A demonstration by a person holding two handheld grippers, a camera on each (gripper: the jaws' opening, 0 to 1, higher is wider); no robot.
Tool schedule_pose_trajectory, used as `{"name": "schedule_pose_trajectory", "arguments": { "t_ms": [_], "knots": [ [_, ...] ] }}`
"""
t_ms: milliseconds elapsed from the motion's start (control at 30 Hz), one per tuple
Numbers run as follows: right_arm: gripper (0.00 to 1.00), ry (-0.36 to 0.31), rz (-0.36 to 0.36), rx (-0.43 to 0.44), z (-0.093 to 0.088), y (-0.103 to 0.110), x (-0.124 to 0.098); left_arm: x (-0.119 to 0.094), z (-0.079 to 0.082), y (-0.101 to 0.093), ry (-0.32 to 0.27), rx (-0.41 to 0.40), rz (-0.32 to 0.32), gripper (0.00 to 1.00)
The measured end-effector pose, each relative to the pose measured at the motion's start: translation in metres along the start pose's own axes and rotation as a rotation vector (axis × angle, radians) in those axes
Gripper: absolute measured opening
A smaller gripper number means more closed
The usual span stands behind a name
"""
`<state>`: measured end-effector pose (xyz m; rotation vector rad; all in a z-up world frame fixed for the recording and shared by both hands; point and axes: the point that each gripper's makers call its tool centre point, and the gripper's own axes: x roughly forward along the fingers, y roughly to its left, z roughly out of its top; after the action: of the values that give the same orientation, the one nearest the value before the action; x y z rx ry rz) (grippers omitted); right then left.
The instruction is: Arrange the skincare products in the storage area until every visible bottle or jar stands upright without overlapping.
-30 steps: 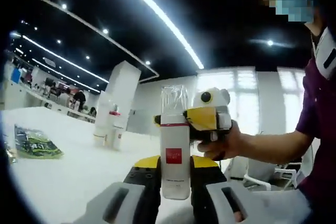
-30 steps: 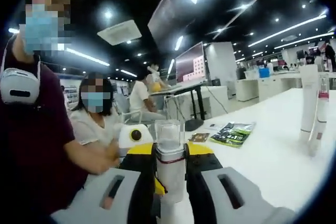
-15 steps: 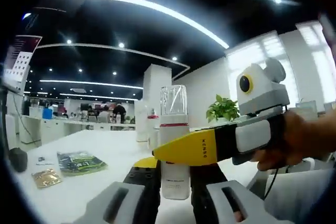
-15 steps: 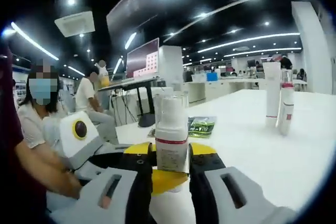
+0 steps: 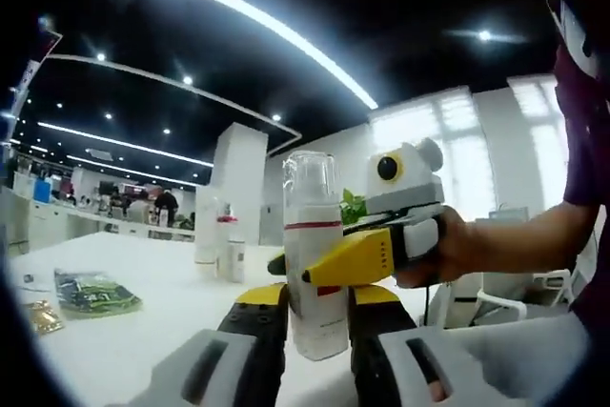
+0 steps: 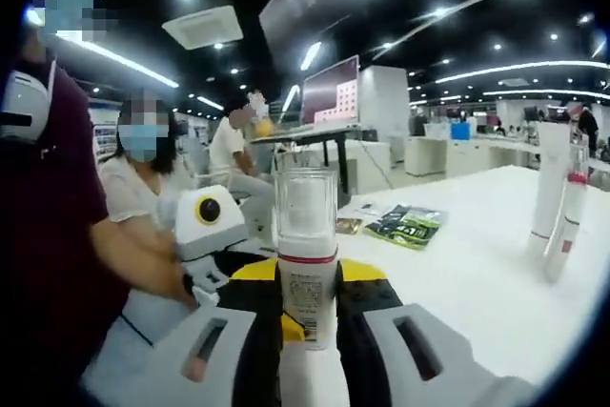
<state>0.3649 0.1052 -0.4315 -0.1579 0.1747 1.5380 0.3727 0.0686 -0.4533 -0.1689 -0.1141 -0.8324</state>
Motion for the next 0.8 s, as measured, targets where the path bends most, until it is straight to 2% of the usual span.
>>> {"name": "schedule_pose_trajectory", "arguments": {
  "t_ms": [67, 167, 267, 300, 333, 367, 467, 500, 567, 633, 733, 767, 800],
  "knots": [
    [0.19, 0.015, 0.031, -0.008, 0.0, 0.002, -0.002, 0.001, -0.002, -0.003, 0.009, -0.032, -0.034, 0.24],
    [0.19, 0.01, 0.06, -0.013, 0.0, 0.004, -0.003, 0.001, -0.004, -0.005, 0.014, -0.033, -0.052, 0.24],
    [0.19, -0.014, 0.039, -0.003, -0.001, 0.003, 0.0, 0.0, -0.004, -0.005, 0.021, -0.025, -0.036, 0.23],
    [0.19, -0.022, 0.028, -0.001, -0.001, 0.002, 0.001, -0.002, -0.005, -0.002, 0.03, -0.045, -0.021, 0.23],
    [0.19, -0.044, -0.007, -0.008, 0.001, -0.001, 0.003, -0.002, -0.004, 0.001, 0.026, -0.032, -0.001, 0.23],
    [0.19, -0.062, -0.052, -0.009, 0.002, -0.007, 0.004, -0.003, -0.004, 0.009, 0.025, -0.003, 0.048, 0.23],
    [0.2, -0.07, -0.136, 0.072, -0.004, -0.014, 0.006, -0.004, -0.007, 0.019, 0.047, 0.035, 0.12, 0.23],
    [0.22, -0.07, -0.185, 0.085, -0.007, -0.018, 0.007, -0.005, -0.008, 0.025, 0.059, 0.061, 0.155, 0.22],
    [0.24, -0.065, -0.288, 0.049, -0.008, -0.024, 0.006, -0.007, -0.011, 0.031, 0.079, 0.085, 0.21, 0.22],
    [0.24, -0.084, -0.361, 0.032, -0.004, -0.024, 0.006, -0.006, -0.01, 0.033, 0.075, 0.092, 0.231, 0.22],
    [0.27, -0.103, -0.371, 0.032, -0.003, -0.019, 0.01, -0.007, -0.009, 0.037, 0.075, 0.094, 0.248, 0.22],
    [0.29, -0.107, -0.429, 0.041, -0.005, -0.024, 0.008, -0.008, -0.01, 0.039, 0.079, 0.084, 0.257, 0.22],
    [0.29, -0.118, -0.425, 0.058, -0.005, -0.023, 0.009, -0.008, -0.01, 0.041, 0.079, 0.047, 0.263, 0.22]
  ]
}}
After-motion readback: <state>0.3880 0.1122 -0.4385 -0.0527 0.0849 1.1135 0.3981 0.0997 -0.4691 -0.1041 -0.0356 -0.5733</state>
